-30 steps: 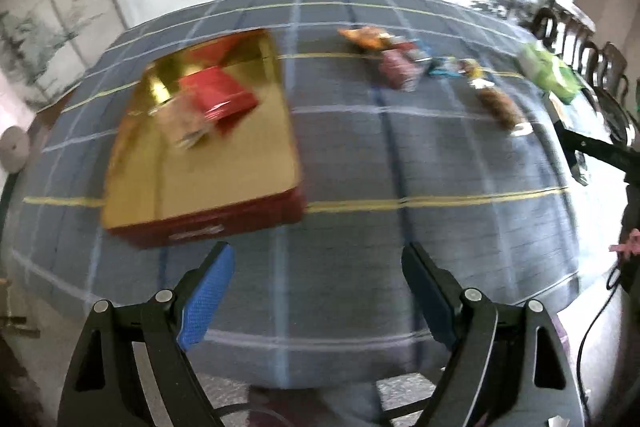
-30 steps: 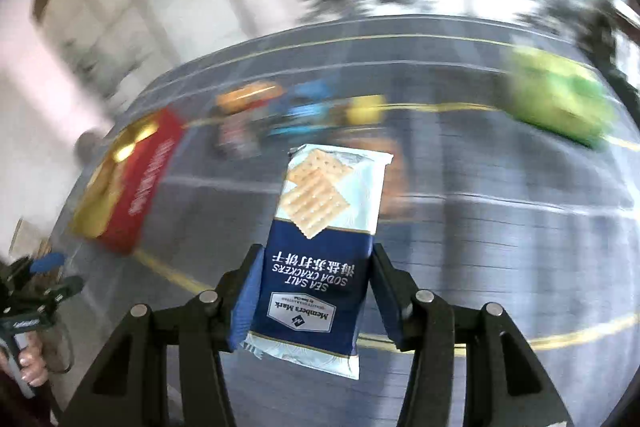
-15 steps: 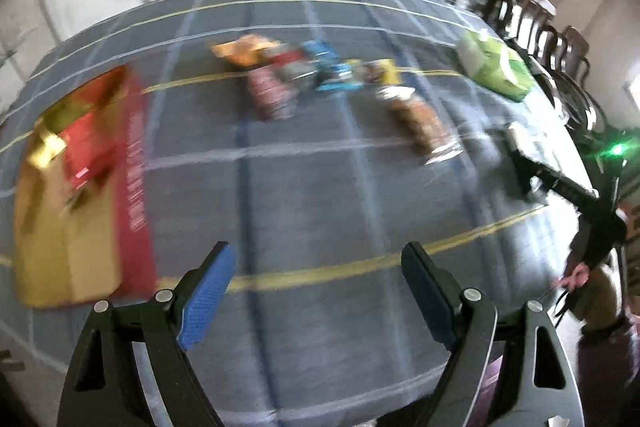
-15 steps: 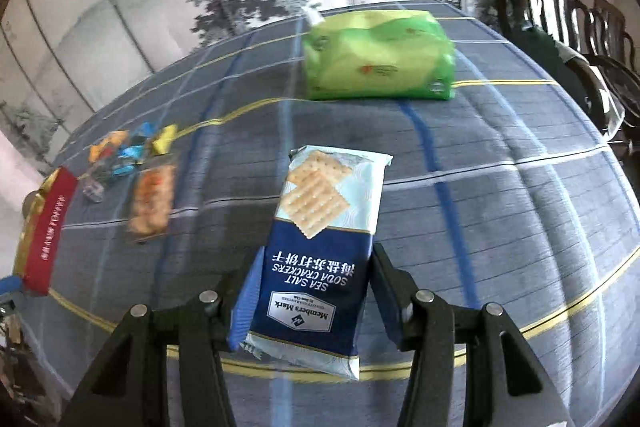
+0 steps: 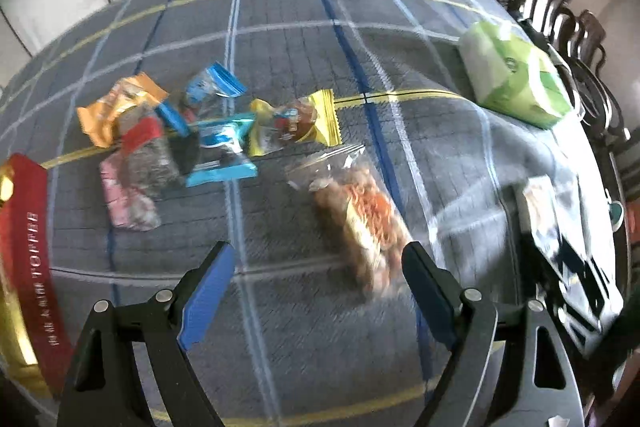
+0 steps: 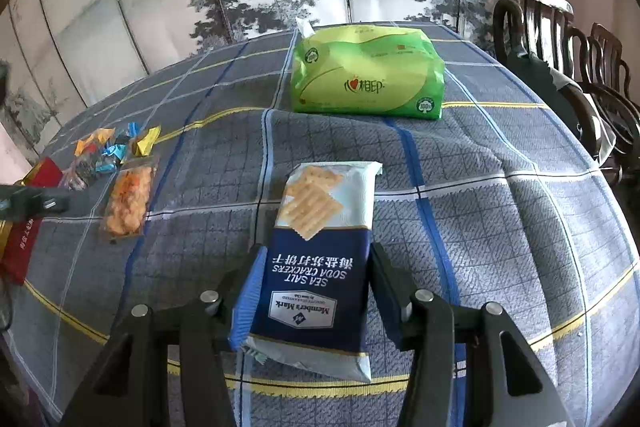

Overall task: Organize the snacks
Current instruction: 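Grasp the orange-labelled snack bag with the left gripper while the right gripper holds the crackers, then carry the orange-labelled bag into the gold tin and open the left gripper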

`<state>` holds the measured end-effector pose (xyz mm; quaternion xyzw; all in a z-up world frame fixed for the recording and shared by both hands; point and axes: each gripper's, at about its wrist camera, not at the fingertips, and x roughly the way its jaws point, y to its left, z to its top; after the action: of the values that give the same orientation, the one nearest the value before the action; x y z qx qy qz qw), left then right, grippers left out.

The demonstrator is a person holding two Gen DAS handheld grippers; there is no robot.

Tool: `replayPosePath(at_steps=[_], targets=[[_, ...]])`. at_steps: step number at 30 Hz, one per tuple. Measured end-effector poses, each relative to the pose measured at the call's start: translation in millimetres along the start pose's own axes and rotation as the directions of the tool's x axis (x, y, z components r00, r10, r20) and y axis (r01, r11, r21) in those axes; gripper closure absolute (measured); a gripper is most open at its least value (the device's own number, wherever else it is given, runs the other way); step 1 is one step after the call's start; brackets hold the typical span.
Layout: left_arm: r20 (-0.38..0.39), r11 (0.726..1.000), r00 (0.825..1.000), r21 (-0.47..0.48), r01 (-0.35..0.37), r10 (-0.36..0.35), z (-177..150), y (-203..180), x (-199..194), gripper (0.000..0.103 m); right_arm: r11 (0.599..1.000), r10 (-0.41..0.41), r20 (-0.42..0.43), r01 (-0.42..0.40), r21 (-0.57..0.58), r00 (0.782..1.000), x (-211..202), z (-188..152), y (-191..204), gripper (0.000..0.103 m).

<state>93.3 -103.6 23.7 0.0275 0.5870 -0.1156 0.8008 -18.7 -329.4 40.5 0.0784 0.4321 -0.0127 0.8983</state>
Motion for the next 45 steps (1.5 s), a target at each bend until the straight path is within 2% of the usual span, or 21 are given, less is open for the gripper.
replayPosePath(at_steps=[2,6,7,8,9,10,11,12,14,18,22,27,36,42,45], targets=[[-0.019,1.0,1.0,-0.014,-0.025,0.025,5.6,-2.8,10.5,0.021,1.0,0.007,0.001,-0.007,0.004,1.0,-0.3,-0.1,-0.8,0.051],[-0.001,0.998,1.0,-0.052,-0.03,0.03,8.8,-4.8,15.1,0.019,0.999,0.041,0.008,-0.042,0.03,0.999,-1.3,-0.3,-7.0,0.051],[-0.013,0.998,1.0,-0.061,-0.022,0.021,8.2,-5.9,18.8,0.023,0.999,0.044,0.008,-0.044,0.032,0.999,-1.2,-0.2,-7.3,0.051],[-0.017,0.997,1.0,-0.075,0.006,-0.008,6.8,-5.1,21.2,0.027,0.998,0.047,0.009,-0.047,0.034,0.999,-1.1,-0.1,-7.7,0.051],[0.001,0.996,1.0,-0.085,0.01,-0.01,6.8,-7.0,21.7,0.036,0.998,0.052,0.01,-0.052,0.038,0.999,-1.0,0.1,-8.4,0.051],[0.029,0.997,1.0,-0.082,0.014,-0.011,4.3,-9.0,18.8,0.061,0.997,0.057,0.011,-0.058,0.042,0.998,-1.1,0.1,-9.3,0.051],[0.04,0.998,0.999,-0.059,0.023,-0.021,2.1,-13.9,17.0,0.068,0.997,0.059,0.012,-0.059,0.043,0.998,-0.9,0.4,-9.7,0.051],[0.043,0.999,0.999,-0.042,0.011,-0.009,-1.2,-18.2,16.3,0.069,0.997,0.058,0.012,-0.059,0.043,0.998,-0.9,0.4,-9.7,0.051],[0.066,1.0,0.998,-0.023,0.003,-0.002,-11.3,-23.0,13.3,0.07,0.997,0.057,0.012,-0.058,0.042,0.998,-0.9,0.2,-10.0,0.051],[0.076,0.997,0.994,-0.029,0.078,-0.076,-38.9,-18.0,4.2,0.07,0.998,0.053,0.01,-0.053,0.038,0.999,-0.7,0.5,-10.1,0.051],[0.092,0.983,0.982,-0.058,0.173,-0.168,-76.5,4.7,-23.7,0.07,0.998,0.045,0.008,-0.045,0.032,0.999,-0.1,1.1,-9.5,0.051],[0.127,0.972,0.969,-0.073,0.223,-0.213,-104.8,33.7,-63.2,0.07,0.999,0.029,0.005,-0.029,0.021,1.0,0.6,1.6,-6.4,0.051],[0.201,0.969,0.963,-0.129,0.209,-0.18,-151.5,94.9,-127.6,0.07,1.0,0.009,0.001,-0.009,0.006,1.0,0.6,1.7,-3.0,0.051],[0.243,0.972,0.966,-0.19,0.136,-0.088,-163.7,134.9,-150.5,0.07,1.0,-0.014,-0.003,0.014,-0.012,1.0,1.7,1.9,0.9,0.051],[0.268,0.97,0.962,-0.213,0.119,-0.059,-166.7,151.8,-159.1,0.07,0.999,-0.027,-0.005,0.027,-0.023,1.0,2.5,1.8,2.7,0.051]])
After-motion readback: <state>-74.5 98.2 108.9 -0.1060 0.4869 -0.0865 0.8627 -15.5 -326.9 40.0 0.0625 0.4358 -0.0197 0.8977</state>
